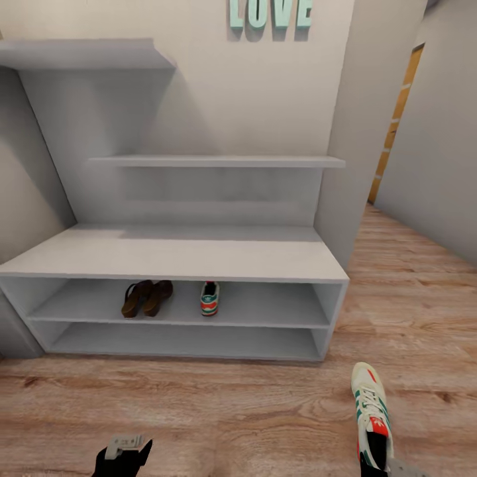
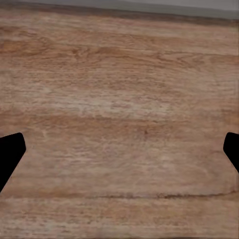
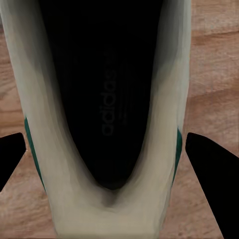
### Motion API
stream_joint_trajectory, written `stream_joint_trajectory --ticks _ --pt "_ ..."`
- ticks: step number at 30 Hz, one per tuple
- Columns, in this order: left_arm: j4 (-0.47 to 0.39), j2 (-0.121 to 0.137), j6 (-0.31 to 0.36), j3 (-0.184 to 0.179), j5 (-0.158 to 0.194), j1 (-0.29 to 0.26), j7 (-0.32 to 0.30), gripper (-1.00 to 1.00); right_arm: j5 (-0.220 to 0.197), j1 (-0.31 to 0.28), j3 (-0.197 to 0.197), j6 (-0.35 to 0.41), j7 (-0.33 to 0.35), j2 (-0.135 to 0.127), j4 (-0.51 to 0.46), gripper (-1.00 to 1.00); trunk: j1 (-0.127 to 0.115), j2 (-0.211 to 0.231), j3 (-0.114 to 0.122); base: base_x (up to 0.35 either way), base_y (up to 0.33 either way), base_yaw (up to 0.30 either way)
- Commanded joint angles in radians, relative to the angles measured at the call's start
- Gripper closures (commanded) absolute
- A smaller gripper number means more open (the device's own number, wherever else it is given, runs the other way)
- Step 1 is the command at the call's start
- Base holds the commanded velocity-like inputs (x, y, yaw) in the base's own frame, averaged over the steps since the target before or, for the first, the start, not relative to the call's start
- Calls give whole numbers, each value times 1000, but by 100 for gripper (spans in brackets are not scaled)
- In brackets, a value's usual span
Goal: Pick up the two gym shoes and the two sandals from the corridor floor and place them onto the hallstand (shoe rack) in the corridor, making sure they are on the rack and not on the floor. Arrange them so the two gym shoes are next to each other and the two sandals are next to each other.
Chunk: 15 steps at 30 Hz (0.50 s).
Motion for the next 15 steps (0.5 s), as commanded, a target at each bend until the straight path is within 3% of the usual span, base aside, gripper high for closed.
stream_joint_trajectory --ticks 1,9,12,15 --pt "1 -1 -1 7 2 -1 -10 -100 5 0 -2 -3 -4 0 1 100 0 0 -1 0 30 269" --pt "-9 3 -8 7 5 -1 -14 -100 5 0 -2 -3 -4 0 1 100 0 0 -1 -43 121 275" --pt "-7 26 -38 26 14 -1 -23 -100 5 0 -2 -3 -4 0 1 100 0 0 -1 -15 30 267" --pt "1 50 -84 54 44 2 -48 -100 5 0 -2 -3 -3 0 1 100 0 0 -1 -3 7 200"
